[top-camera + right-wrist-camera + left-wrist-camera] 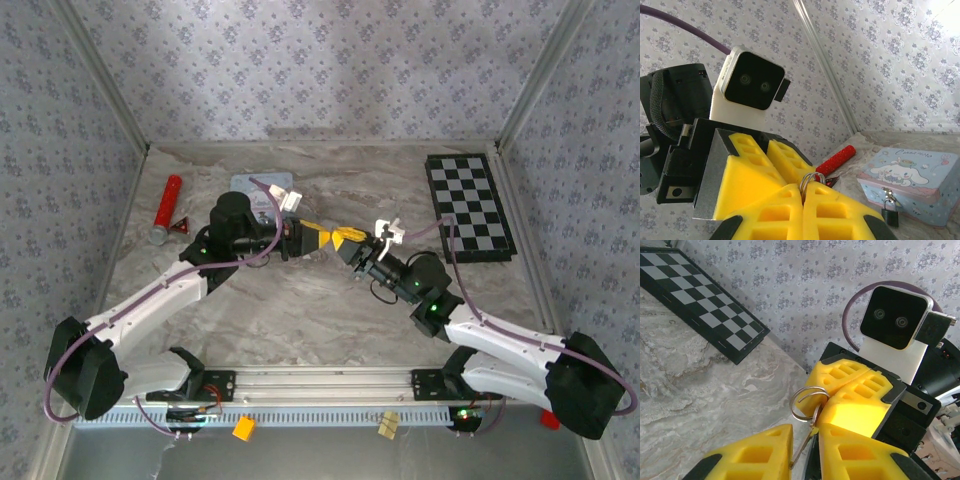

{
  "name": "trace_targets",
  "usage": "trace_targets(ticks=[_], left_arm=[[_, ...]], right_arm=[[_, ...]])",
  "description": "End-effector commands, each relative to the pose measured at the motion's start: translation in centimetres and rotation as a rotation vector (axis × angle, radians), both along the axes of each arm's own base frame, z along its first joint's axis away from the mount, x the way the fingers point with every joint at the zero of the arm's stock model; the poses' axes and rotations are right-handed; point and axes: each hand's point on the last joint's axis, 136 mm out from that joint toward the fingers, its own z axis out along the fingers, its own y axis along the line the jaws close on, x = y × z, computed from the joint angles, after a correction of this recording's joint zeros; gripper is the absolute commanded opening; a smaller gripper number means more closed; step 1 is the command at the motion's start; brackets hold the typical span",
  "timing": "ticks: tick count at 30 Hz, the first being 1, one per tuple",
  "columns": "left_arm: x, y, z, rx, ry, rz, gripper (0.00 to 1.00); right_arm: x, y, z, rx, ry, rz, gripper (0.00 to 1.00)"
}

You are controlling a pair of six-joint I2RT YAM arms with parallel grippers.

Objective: Unlock the padlock with the key

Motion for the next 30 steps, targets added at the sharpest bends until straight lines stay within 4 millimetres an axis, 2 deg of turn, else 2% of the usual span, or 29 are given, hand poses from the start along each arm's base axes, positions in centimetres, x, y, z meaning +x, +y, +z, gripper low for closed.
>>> trace_targets(ticks=[1, 3, 8, 9, 12, 14, 15, 17, 19, 22, 25, 30], left_arm=[[-0.7, -0.4, 1.3, -0.032, -0.038, -0.041, 0.18], [-0.7, -0.5, 1.4, -0.033, -0.041, -0.043, 0.17], [-0.7, -0.5, 1.5, -0.020, -0.054, -0.038, 0.05], [-0.6, -0.4, 1.4, -0.009, -0.060, -0.032, 0.03], [-0.1, 0.5, 0.6, 0.101, -0.095, 0.016, 0.00], [0.7, 1.8, -0.5, 0.250, -0.143, 0.078, 0.00], [1.1, 2.5, -0.8, 0.318, -0.165, 0.107, 0.00], [1.6, 4.0, -1.8, 0.504, -0.221, 0.141, 0.00], [1.5, 4.6, -2.1, 0.627, -0.253, 0.120, 0.00], [-0.5, 4.4, -2.9, 0.732, -0.279, -0.016, 0.00], [-2.0, 3.7, -2.8, 0.747, -0.331, -0.119, 0.00], [-4.4, 2.1, -1.9, 0.693, -0.406, -0.249, 0.00]], right_arm=[[-0.4, 0.0, 0.3, 0.002, -0.043, -0.001, 0.00], [-0.5, 0.0, 0.2, -0.002, -0.048, -0.003, 0.00], [-0.2, -0.4, -0.3, -0.016, -0.033, -0.029, 0.00], [-0.1, -0.5, -0.4, -0.021, -0.025, -0.038, 0.07], [0.1, -1.4, -0.9, -0.052, -0.001, -0.076, 0.41], [0.1, -2.4, -1.5, -0.094, -0.019, -0.108, 0.64], [-0.1, -2.7, -1.7, -0.120, -0.045, -0.113, 0.69], [-0.6, -3.5, -2.3, -0.185, -0.124, -0.120, 0.72], [-1.1, -4.0, -2.6, -0.226, -0.188, -0.107, 0.75], [-2.8, -3.6, -2.1, -0.251, -0.277, 0.006, 0.78], [-4.2, -2.7, -1.3, -0.233, -0.314, 0.127, 0.77], [-5.3, -1.2, -1.1, -0.181, -0.291, 0.279, 0.74]])
